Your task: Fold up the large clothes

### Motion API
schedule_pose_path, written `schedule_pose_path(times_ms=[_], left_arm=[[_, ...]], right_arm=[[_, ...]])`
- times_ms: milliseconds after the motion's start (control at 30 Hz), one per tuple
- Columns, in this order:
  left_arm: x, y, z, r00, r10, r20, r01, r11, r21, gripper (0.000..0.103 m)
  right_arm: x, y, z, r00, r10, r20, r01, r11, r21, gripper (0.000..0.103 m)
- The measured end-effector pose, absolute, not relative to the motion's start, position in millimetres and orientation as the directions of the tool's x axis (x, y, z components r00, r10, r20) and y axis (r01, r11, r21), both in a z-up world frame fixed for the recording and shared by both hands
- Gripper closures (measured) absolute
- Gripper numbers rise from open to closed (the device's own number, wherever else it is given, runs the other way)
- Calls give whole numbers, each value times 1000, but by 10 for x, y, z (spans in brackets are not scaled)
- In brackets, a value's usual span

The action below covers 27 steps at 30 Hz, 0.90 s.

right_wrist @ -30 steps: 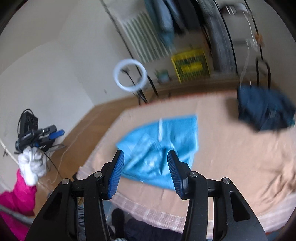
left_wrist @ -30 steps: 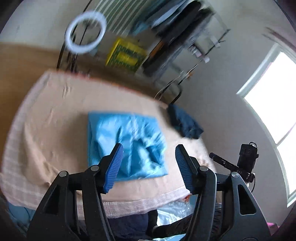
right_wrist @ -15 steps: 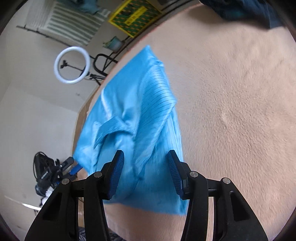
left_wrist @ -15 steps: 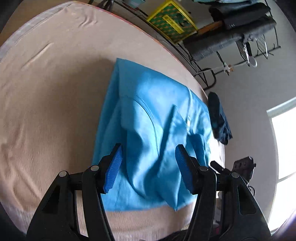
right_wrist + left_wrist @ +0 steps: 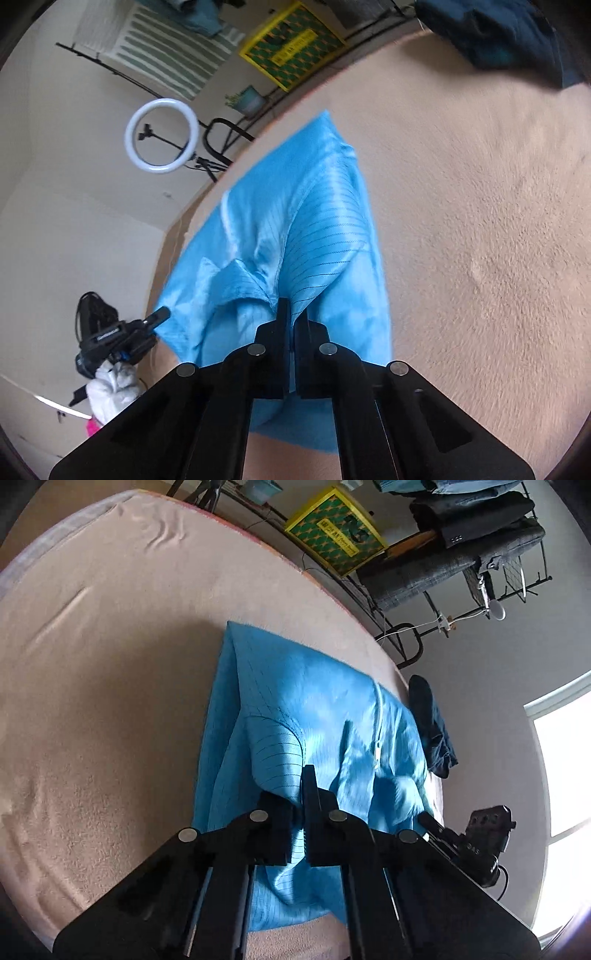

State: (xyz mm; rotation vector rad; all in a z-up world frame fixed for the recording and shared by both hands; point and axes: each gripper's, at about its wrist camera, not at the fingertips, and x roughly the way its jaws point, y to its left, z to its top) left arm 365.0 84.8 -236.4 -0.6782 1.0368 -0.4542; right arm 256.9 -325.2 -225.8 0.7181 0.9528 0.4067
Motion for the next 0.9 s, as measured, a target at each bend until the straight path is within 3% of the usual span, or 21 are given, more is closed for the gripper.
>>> schedule_pose_path(times_ms=[200,333,567,733,800,867,900], left_arm=[[3593,970,-2397,423,-643,-638,65,724,-687,102],[3582,944,-2737,362,-614,-701,13,755,-655,102],[3511,892,-2649,364,-576,-732,59,798,-599,102],[3443,898,-2630,373,-539,-755,59,826,-561,102],[3393,910,-2563,373,-517,-770,70,843,-533,94],[3308,928,-2429,402,-472,-785,70,870,-488,84],[3251,952,-2336,440,-442,-782,67,884,-462,84]], right_arm=[[2077,-3243,-2125,528,657,-538,-21,643,765,103],[2075,-3236,-2425,461,599,-655,41,723,690,103],[2194,-3363,-2437,437,616,-655,18,722,691,103],[2129,-3204,-2318,384,576,-722,-69,797,599,98],[2090,-3297,-2283,356,554,-752,-60,817,574,93],[2025,-3456,-2146,386,571,-725,-80,803,590,93],[2013,-3523,-2082,399,582,-708,-95,795,600,93]])
